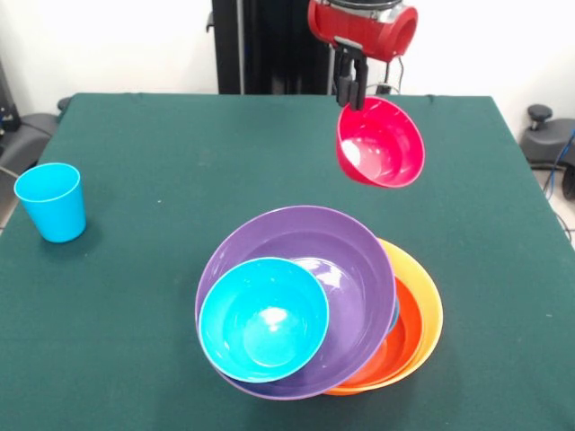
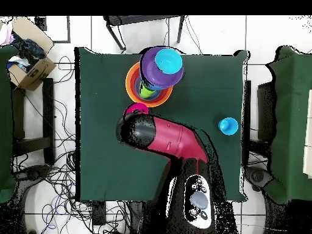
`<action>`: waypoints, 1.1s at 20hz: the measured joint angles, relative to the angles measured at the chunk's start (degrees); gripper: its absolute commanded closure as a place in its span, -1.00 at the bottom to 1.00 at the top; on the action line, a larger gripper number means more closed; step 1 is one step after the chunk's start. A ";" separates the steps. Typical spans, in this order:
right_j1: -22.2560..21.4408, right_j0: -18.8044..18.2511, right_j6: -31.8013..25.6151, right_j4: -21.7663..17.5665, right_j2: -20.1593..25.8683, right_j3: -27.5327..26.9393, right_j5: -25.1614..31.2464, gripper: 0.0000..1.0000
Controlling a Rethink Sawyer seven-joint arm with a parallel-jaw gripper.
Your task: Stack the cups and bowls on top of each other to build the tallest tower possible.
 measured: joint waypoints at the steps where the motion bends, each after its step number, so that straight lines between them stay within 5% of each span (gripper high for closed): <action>1: -0.28 -0.08 0.00 -0.01 0.01 -0.99 1.88 1.00; 11: -1.14 -0.80 0.00 0.08 0.01 -7.70 10.62 1.00; 22: -0.65 -2.39 0.00 0.06 0.00 -14.27 13.15 1.00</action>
